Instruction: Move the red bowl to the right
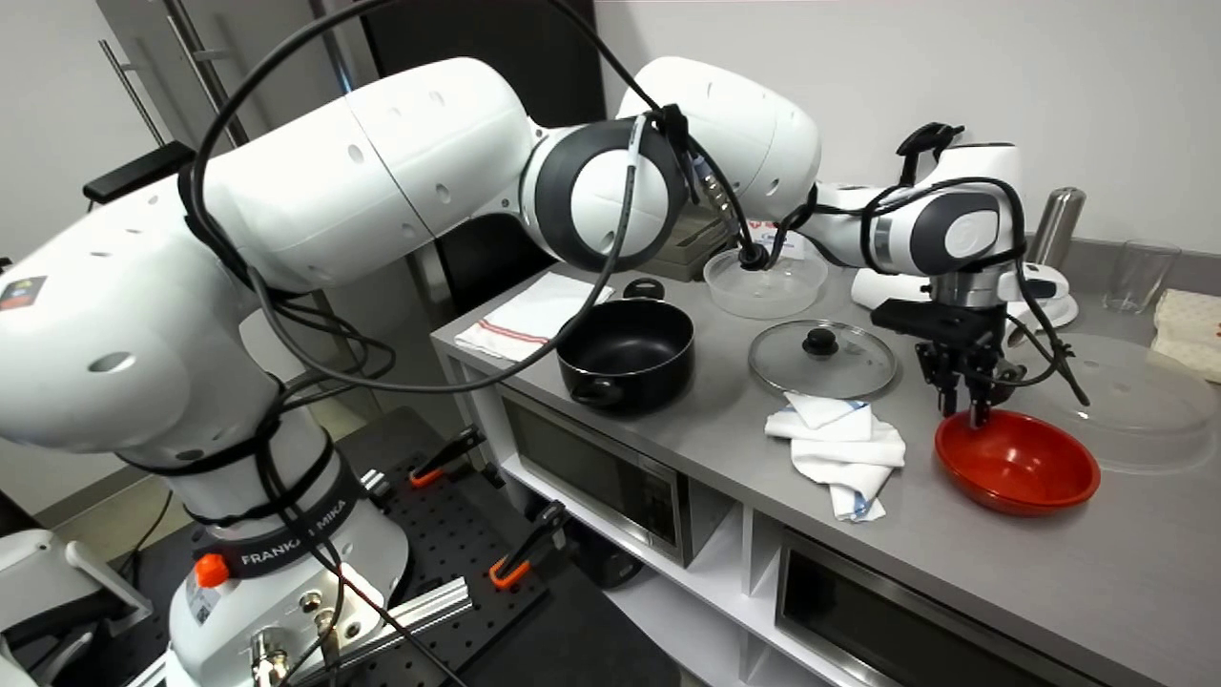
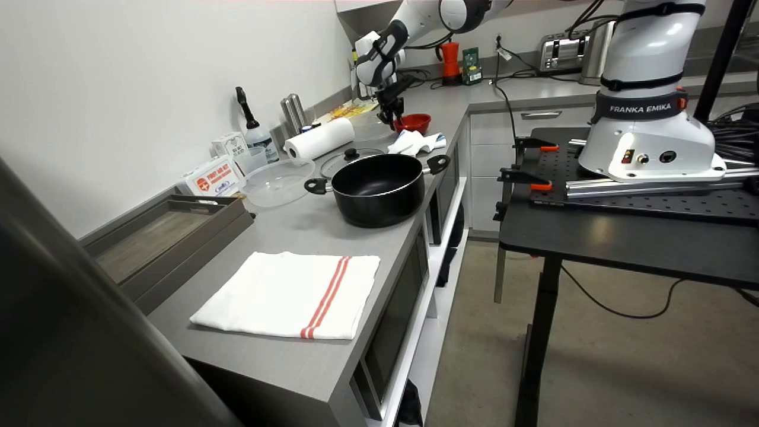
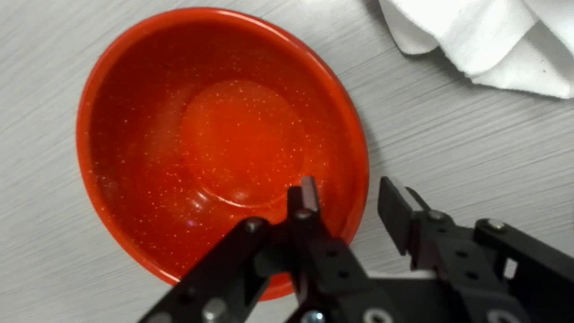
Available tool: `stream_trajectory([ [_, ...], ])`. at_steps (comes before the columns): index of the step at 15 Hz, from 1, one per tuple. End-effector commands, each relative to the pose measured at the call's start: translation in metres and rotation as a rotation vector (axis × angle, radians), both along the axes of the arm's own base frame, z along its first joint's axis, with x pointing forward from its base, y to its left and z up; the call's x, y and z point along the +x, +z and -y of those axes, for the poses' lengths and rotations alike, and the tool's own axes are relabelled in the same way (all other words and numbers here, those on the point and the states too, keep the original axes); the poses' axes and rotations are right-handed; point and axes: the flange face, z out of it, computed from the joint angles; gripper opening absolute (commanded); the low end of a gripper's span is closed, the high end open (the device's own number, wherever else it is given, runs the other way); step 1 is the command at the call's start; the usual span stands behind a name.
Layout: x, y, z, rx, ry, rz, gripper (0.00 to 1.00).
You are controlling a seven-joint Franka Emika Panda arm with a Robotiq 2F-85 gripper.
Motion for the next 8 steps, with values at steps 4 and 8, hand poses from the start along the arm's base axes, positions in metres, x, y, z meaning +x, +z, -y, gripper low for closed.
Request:
stream_trajectory([
  [4,0.005,0.006,0.001,0.009,-0.006,0.014,0.96],
  [8,0.021,0.019,-0.024,0.038,0.051,0.070,1.00],
])
